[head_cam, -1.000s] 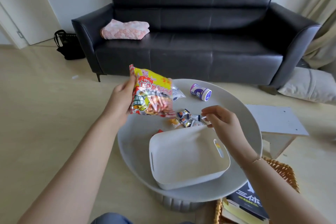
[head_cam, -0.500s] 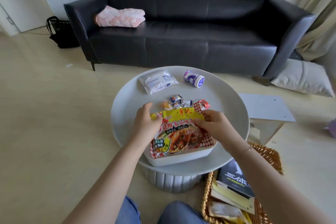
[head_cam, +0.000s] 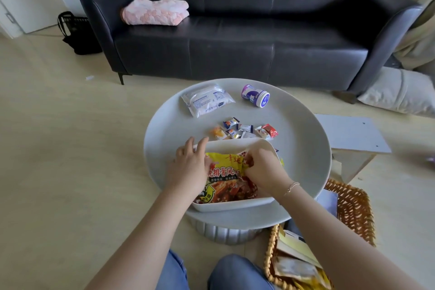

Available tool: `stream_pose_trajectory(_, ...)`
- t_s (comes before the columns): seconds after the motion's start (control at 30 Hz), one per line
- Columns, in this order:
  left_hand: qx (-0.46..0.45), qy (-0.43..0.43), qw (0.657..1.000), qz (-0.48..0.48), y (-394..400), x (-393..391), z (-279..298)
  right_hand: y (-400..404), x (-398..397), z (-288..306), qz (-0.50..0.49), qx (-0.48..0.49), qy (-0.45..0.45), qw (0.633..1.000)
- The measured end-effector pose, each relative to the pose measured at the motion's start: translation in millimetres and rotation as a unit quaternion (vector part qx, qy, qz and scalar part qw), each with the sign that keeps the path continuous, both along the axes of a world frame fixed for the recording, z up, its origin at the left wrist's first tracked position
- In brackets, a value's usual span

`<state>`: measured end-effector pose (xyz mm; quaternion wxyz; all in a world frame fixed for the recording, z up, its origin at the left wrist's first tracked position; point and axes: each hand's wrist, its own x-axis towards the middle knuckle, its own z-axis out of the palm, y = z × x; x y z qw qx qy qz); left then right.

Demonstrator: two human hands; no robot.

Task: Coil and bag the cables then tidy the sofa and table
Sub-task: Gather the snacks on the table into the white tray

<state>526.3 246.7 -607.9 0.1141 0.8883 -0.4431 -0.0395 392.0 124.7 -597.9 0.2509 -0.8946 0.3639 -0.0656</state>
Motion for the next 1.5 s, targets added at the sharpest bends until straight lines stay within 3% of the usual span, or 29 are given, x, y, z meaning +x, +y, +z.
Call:
stream_pose_trajectory(0.2,-0.064,0.069,0.995,0.011,-2,3,-1,-5,4,4,-0.019,0.017,0.018,1.0)
stream_pose_trajectory(0.4,-0.057,0.093,0.994,-0.01,-1,7,6,2,4,1,0.001,0.046,0.033,0.998)
stream_pose_trajectory(0.5,-0.022,0.194,0.981,-0.002,-7,15,20,-7,-4,10,0.018,0.146,0.053,0.988)
stream_pose_trajectory(0.6,-0.013,0.309,0.95,0.038,-22,35,33,-20,-10,28,-0.001,0.065,0.058,0.996)
stream_pose_trajectory(0.7,-0.035,0.262,0.962,0.073,-42,61,36,-40,-18,40,-0.076,-0.002,-0.065,0.995)
stream_pose_trajectory(0.77,-0.01,0.233,0.969,0.083,-55,72,35,-57,-25,41,-0.114,-0.012,-0.089,0.989)
stream_pose_trajectory(0.9,0.189,0.227,0.955,0.026,-77,71,34,-92,-39,21,-0.052,0.017,0.079,0.995)
stream_pose_trajectory(0.97,0.222,0.197,0.955,0.001,-84,68,34,-97,-42,9,-0.011,0.065,0.121,0.991)
stream_pose_trajectory(1.13,0.182,0.184,0.966,-0.006,-91,73,21,-98,-36,-12,0.056,0.028,0.102,0.993)
stream_pose_trajectory(1.3,0.071,0.158,0.984,-0.031,-107,81,20,-103,-26,-21,0.075,0.015,0.052,0.996)
stream_pose_trajectory(1.5,0.144,0.133,0.975,-0.104,-126,69,9,-108,-21,-21,0.034,-0.013,0.062,0.997)
